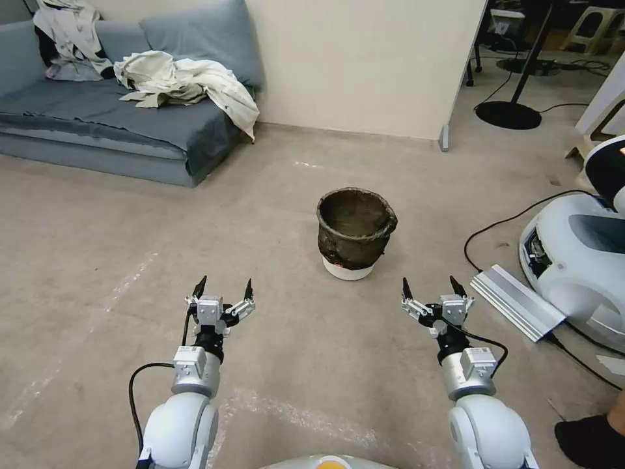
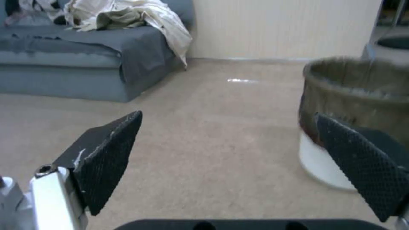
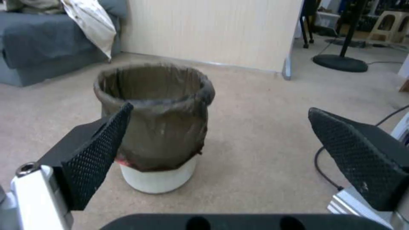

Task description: Pick up the trash can from the floor.

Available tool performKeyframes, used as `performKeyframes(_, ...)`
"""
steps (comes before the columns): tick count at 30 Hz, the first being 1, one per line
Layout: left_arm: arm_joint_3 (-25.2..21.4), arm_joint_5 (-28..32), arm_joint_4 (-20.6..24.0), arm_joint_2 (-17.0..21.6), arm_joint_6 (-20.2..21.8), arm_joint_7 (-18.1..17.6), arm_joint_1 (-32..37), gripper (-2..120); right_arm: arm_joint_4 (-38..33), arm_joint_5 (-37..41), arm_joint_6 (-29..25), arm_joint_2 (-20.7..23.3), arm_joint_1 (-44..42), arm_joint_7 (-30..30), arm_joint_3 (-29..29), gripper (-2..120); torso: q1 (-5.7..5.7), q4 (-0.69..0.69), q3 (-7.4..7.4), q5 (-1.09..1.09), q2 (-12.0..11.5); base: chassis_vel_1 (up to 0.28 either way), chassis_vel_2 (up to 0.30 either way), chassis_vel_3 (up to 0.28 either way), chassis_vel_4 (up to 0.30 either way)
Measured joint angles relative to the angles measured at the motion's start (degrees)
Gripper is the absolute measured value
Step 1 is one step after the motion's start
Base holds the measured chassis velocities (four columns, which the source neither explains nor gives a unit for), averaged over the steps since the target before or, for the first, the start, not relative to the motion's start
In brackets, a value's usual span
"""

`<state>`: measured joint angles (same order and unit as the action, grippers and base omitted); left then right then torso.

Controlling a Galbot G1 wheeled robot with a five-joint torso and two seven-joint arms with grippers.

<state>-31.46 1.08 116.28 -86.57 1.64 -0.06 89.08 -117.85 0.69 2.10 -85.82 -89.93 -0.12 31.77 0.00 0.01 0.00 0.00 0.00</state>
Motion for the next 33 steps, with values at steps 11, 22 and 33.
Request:
performKeyframes(11, -1.1, 6.3, 12.4, -3.5, 9.6, -1.8, 2.3, 100, -11.2, 5.6, 1.0, 2.1, -4.7, -0.7, 1.4, 100, -0.01, 0.0, -0.01, 0.0, 0.0, 0.0, 0.0, 0.0, 0.0)
performKeyframes(22, -2.4, 6.2, 10.0, -2.5, 7.0, -0.4, 2.1, 100, -9.6, 8.0, -1.5, 2.9, -4.3, -0.4, 1.6, 100, -0.01, -0.01, 0.0, 0.0, 0.0, 0.0, 0.0, 0.0, 0.0)
performKeyframes(33, -2.2, 6.2, 9.2, -3.1, 7.1, -0.2, 1.8, 100, -8.6, 8.2, -2.9, 2.9, -4.1, -0.5, 1.5, 100, -0.01, -0.01, -0.01, 0.0, 0.0, 0.0, 0.0, 0.0, 0.0)
